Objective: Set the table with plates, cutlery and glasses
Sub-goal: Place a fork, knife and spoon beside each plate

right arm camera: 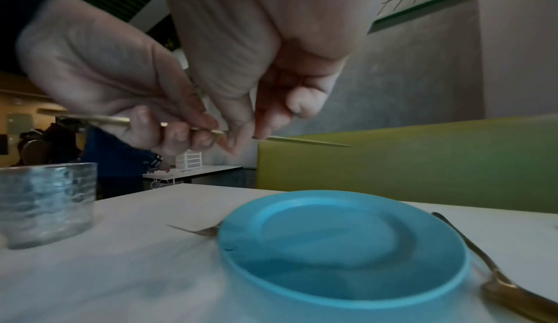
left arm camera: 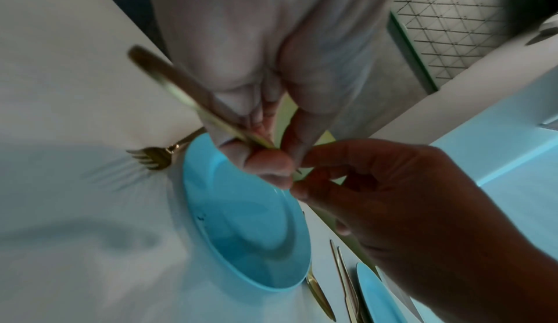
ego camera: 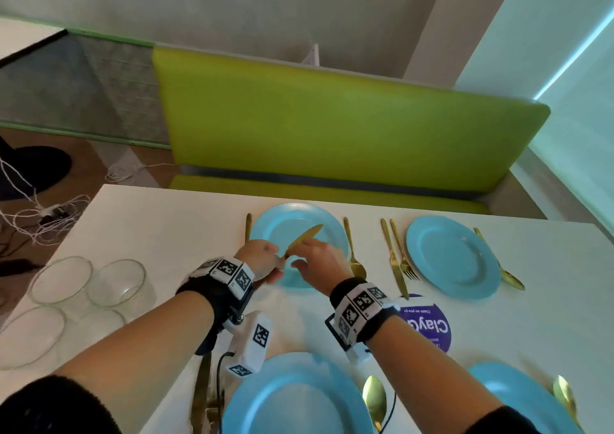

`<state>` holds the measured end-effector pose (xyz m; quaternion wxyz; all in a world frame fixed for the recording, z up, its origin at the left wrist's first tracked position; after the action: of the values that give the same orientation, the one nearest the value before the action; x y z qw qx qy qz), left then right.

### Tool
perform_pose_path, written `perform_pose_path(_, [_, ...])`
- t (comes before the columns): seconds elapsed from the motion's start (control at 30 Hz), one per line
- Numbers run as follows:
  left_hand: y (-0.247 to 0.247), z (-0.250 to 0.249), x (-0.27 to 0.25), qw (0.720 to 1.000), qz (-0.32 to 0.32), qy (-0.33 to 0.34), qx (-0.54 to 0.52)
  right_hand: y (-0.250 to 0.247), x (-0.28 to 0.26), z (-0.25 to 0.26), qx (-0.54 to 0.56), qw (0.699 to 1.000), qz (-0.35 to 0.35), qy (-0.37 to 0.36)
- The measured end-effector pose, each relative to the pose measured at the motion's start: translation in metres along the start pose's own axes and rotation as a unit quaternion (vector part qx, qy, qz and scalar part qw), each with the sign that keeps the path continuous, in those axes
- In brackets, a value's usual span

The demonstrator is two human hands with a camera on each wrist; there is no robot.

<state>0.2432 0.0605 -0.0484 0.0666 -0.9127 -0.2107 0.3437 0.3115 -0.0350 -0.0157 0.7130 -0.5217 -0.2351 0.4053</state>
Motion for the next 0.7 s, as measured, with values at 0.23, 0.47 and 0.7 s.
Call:
perform_pose_path(0.23, [-0.036,0.022,-0.056,0.991,0.096,0.03,0.084,0.002,-0.039,0.088,-0.041,0.992,-0.084,-0.083])
perform_pose_path(0.47, [-0.088,0.056,-0.109,0.982,0.121,0.062,0.131,0.017,-0.074,0.174,-0.065,0.979,-0.158,-0.11])
perform_pose_path(0.7, [-0.141,0.058,-0.125,0.966,0.049,0.12,0.223,0.025,-0.073,0.198,-0.086,0.989,-0.123,0.015])
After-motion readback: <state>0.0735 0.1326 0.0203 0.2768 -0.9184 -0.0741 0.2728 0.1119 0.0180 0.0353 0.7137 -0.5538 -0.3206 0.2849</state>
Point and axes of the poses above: each hand's wrist, its own x-axis towards the middle knuckle, its own y-axis out of the palm, z = x × y, the point moved 7 cm from there along x, towards the middle knuckle, and after that the axes turned 4 degrees about x, right-handed, at the moved point
